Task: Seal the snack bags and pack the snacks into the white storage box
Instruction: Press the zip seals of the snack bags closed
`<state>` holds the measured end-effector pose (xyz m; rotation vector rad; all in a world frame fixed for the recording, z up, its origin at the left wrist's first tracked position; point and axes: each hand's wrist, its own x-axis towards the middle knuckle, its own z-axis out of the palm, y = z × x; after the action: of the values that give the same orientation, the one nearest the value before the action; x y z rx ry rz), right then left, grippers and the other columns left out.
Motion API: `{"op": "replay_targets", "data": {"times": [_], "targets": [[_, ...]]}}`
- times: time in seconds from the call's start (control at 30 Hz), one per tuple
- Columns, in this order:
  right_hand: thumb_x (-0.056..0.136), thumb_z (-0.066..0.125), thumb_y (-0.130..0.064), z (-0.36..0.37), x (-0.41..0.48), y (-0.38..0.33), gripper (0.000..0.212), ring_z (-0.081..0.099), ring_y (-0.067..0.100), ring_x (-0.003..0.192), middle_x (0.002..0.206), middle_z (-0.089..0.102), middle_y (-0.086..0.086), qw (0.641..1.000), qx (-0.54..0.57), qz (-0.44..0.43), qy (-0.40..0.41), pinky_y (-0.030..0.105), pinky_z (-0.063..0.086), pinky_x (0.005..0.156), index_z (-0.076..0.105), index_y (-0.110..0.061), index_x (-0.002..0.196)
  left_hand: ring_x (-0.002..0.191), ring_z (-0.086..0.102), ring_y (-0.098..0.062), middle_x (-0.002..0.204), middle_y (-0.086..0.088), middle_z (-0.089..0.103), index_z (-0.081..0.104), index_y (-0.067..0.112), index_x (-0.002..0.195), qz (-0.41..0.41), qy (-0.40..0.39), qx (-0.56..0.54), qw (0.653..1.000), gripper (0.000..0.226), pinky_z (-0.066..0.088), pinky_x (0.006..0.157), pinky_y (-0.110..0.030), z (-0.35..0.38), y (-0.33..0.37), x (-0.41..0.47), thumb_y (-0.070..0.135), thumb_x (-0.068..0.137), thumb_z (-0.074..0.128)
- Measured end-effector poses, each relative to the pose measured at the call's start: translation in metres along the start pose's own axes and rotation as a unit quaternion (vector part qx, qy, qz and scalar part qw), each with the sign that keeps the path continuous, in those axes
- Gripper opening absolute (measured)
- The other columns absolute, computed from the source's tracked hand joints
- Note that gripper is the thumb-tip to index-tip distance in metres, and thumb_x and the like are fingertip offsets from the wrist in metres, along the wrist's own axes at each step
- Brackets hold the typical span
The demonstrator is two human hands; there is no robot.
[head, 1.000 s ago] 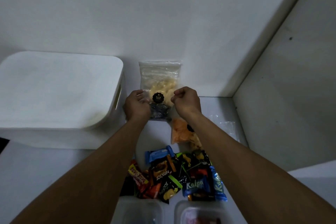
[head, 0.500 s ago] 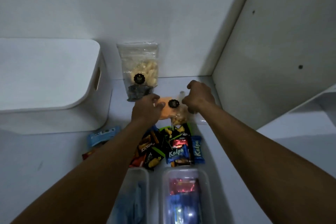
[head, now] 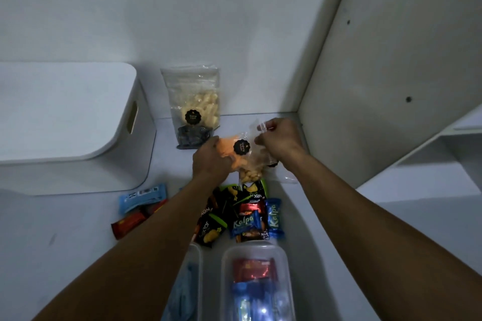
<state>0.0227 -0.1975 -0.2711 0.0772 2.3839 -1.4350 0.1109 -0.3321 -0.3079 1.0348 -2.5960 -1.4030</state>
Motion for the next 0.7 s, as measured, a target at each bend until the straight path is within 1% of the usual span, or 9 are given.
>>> {"op": "replay_targets", "data": {"times": [0.1,0.13,0.2,0.27,0.37,0.43,0.5,0.63,0.7], "targets": [[0.081,0.067,0.005,-0.015,-0.016,-0.034,0.02,0.073,0.027,0.086,0.094,0.072,0.007,0.997,0.055,-0.039,-0.037,0.041,0.063,0.075,0.071,-0.014,0.085,0.109,0.06,-0.028,0.117,-0.006,0.065,0.054,0.014,0.131,0.018,-0.034,-0.057,0.998,0.049,0.05,0.091,-0.035,-0.014,0.019,-0.011,0.009,0.083,0.064],[0.084,0.065,0.005,-0.022,-0.023,-0.047,0.019,0.072,0.026,0.087,0.095,0.071,0.009,0.995,0.06,-0.06,-0.056,0.037,0.062,0.075,0.07,-0.013,0.086,0.104,0.062,-0.027,0.116,-0.006,0.066,0.055,0.015,0.126,0.029,-0.048,-0.077,0.995,0.045,0.051,0.083,-0.033,-0.021,0.027,-0.016,0.009,0.082,0.061],[0.086,0.064,0.005,-0.036,-0.039,-0.072,0.017,0.071,0.024,0.087,0.095,0.071,0.01,0.99,0.047,-0.098,-0.094,0.035,0.059,0.071,0.07,-0.011,0.087,0.101,0.064,-0.024,0.126,-0.005,0.062,0.052,0.02,0.134,0.04,-0.06,-0.111,0.991,0.05,0.051,0.072,-0.03,-0.036,0.042,-0.025,0.012,0.086,0.059],[0.084,0.067,0.005,-0.049,-0.055,-0.098,0.018,0.071,0.022,0.084,0.089,0.072,0.008,0.982,0.011,-0.136,-0.133,0.031,0.058,0.066,0.07,-0.013,0.087,0.098,0.064,-0.021,0.128,-0.001,0.059,0.056,0.032,0.131,0.062,-0.04,-0.125,0.989,0.045,0.053,0.075,-0.031,-0.058,0.059,-0.042,0.016,0.089,0.06],[0.08,0.073,0.004,-0.068,-0.078,-0.132,0.017,0.072,0.019,0.08,0.091,0.074,0.015,0.968,-0.041,-0.179,-0.171,0.03,0.057,0.064,0.069,-0.009,0.09,0.108,0.065,-0.027,0.126,0.002,0.065,0.066,0.057,0.1,0.103,-0.014,-0.135,0.985,0.028,0.055,0.091,-0.049,-0.085,0.075,-0.063,0.039,0.078,0.067],[0.081,0.073,0.003,-0.083,-0.098,-0.159,0.015,0.072,0.018,0.078,0.093,0.075,0.019,0.957,-0.063,-0.203,-0.195,0.031,0.056,0.066,0.07,-0.004,0.093,0.112,0.064,-0.022,0.121,0.006,0.068,0.068,0.051,0.104,0.146,0.011,-0.147,0.978,0.027,0.053,0.093,-0.047,-0.107,0.087,-0.079,0.039,0.079,0.068],[0.083,0.073,0.0,-0.096,-0.12,-0.186,0.012,0.072,0.019,0.079,0.091,0.076,0.018,0.947,-0.085,-0.225,-0.215,0.031,0.056,0.067,0.07,-0.003,0.094,0.111,0.064,-0.011,0.115,0.01,0.071,0.07,0.037,0.11,0.188,0.051,-0.142,0.97,0.028,0.051,0.097,-0.037,-0.133,0.108,-0.1,0.032,0.083,0.07],[0.079,0.078,-0.001,-0.118,-0.157,-0.228,0.016,0.073,0.023,0.083,0.092,0.076,0.017,0.936,-0.101,-0.267,-0.206,0.028,0.058,0.065,0.07,-0.005,0.093,0.084,0.071,-0.009,0.084,0.009,0.076,0.076,0.032,0.08,0.212,0.073,-0.179,0.958,0.017,0.055,0.08,-0.031,-0.173,0.14,-0.133,0.016,0.085,0.072],[0.08,0.078,-0.002,-0.129,-0.174,-0.243,0.023,0.073,0.021,0.08,0.089,0.076,0.016,0.938,-0.066,-0.273,-0.201,0.031,0.058,0.068,0.068,-0.006,0.1,0.077,0.071,-0.013,0.078,0.005,0.075,0.076,0.026,0.078,0.213,0.081,-0.214,0.95,0.016,0.055,0.071,-0.032,-0.19,0.152,-0.148,0.012,0.085,0.071]]}}
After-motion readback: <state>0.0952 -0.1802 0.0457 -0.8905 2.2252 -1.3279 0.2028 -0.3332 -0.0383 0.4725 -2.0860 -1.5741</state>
